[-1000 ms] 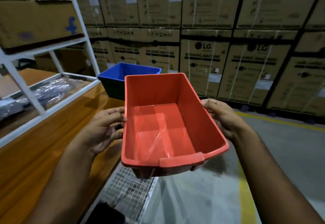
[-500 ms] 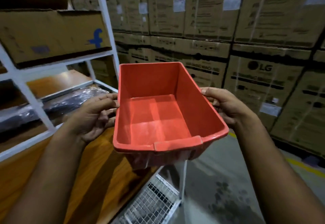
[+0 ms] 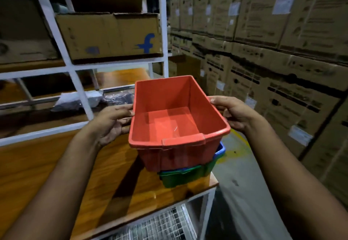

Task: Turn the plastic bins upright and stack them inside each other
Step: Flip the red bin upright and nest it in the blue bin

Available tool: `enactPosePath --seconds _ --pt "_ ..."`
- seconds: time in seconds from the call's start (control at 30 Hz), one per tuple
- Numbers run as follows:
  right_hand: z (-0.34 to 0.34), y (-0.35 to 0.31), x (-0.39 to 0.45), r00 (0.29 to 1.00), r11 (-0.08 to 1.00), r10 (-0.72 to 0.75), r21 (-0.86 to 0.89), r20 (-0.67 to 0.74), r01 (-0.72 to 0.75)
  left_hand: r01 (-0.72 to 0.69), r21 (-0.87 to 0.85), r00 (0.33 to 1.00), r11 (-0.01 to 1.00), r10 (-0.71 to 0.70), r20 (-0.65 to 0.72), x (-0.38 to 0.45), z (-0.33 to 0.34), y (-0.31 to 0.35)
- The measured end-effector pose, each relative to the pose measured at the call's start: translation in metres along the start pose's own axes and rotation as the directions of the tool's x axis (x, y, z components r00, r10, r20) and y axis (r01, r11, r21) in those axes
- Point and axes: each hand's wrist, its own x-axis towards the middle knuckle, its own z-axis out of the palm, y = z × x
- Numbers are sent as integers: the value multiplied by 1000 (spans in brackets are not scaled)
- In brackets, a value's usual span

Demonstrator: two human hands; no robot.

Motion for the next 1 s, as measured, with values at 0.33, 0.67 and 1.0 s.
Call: enactPosePath --seconds 0.33,0.67,1.0 --pt "-17 -6 27 999 992 -20 127 49 14 -4 -24 992 1000 0 -125 20 31 -12" --pt "-43 38 59 995 984 99 -150 17 -95 146 54 965 988 -130 -228 24 36 -64" --pt "-40 54 53 997 874 35 -482 -69 -64 191 150 928 970 -129 -349 24 28 -91"
